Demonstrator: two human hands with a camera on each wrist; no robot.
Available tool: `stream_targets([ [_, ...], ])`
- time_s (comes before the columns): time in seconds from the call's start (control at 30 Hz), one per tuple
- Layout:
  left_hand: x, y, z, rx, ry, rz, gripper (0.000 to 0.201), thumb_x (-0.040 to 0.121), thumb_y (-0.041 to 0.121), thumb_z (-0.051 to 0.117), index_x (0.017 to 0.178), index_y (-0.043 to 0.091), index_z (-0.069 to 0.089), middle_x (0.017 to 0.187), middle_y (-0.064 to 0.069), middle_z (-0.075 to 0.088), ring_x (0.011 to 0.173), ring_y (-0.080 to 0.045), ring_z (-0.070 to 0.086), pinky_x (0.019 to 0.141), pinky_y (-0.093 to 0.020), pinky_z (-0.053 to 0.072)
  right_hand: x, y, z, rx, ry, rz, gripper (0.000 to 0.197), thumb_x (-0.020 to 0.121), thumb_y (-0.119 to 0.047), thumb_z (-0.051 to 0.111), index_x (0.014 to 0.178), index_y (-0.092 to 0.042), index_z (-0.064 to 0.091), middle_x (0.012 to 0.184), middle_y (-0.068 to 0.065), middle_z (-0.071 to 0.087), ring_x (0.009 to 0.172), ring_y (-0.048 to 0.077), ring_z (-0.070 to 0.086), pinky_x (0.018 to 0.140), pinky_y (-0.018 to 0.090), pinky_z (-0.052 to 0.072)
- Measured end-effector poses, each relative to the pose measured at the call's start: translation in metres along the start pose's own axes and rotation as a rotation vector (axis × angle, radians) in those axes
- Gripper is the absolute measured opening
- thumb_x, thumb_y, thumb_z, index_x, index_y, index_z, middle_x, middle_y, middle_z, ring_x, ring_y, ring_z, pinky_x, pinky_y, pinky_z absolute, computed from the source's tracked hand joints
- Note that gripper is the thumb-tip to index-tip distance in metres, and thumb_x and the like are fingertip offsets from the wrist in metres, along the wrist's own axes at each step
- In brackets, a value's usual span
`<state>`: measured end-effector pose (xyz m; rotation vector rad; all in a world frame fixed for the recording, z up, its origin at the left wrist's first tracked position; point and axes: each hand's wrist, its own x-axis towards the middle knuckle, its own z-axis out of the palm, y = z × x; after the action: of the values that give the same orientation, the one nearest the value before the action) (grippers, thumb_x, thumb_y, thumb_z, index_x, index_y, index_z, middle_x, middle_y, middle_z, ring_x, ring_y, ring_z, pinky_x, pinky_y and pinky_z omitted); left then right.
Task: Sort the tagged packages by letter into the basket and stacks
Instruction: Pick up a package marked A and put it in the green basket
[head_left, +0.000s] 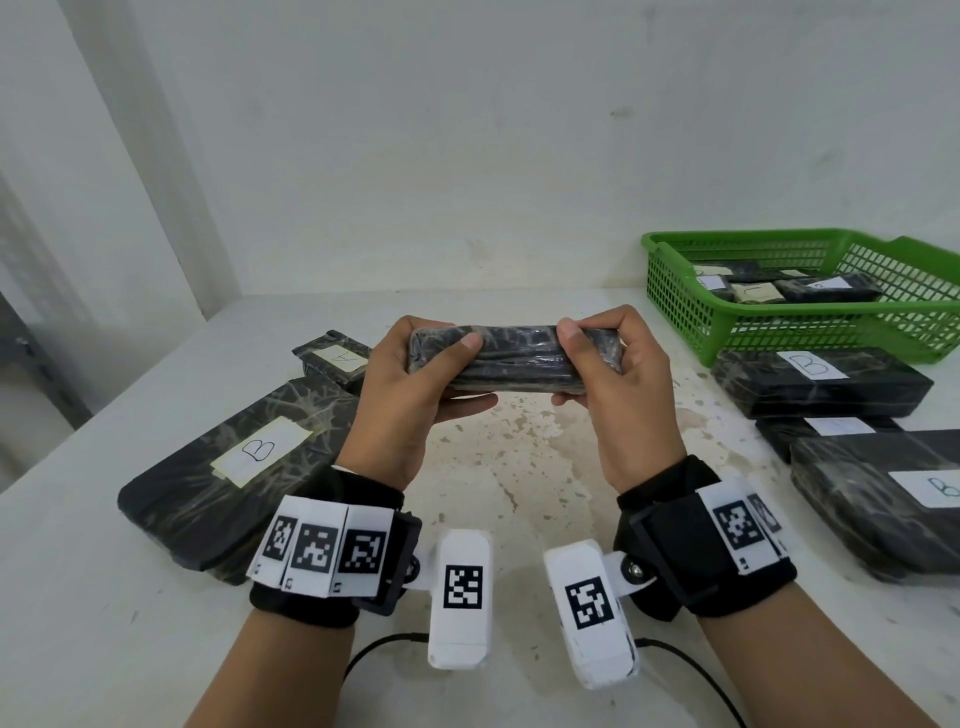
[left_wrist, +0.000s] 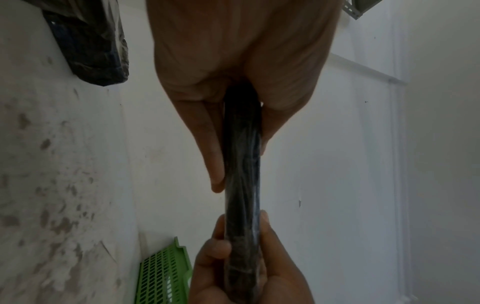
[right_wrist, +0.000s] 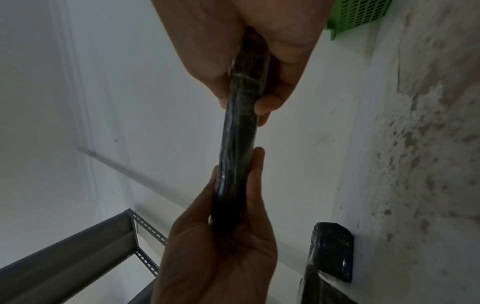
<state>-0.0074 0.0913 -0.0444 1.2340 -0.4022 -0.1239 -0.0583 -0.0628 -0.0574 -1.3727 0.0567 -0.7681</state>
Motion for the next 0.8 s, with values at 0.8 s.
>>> stream_targets([
  [0.8, -0.0061, 0.0024, 0.0052, 0.018, -0.055, 0.042, 0.009, 0.095, 0.006, 0.057, 0.102, 0.009, 0.054, 0.095, -0.008, 0.067, 0.081, -0.017, 0.073, 0.057, -0.028, 0.059, -0.0012, -0.0009, -0.0003, -0.037, 0.060, 0.032, 0.032, 0.077, -0.020, 0.083, 0.085, -0.017, 0.051, 0.089, 0.008, 0.064, 0.074, 0.018, 0.062, 0.053, 0.026, 0.049],
])
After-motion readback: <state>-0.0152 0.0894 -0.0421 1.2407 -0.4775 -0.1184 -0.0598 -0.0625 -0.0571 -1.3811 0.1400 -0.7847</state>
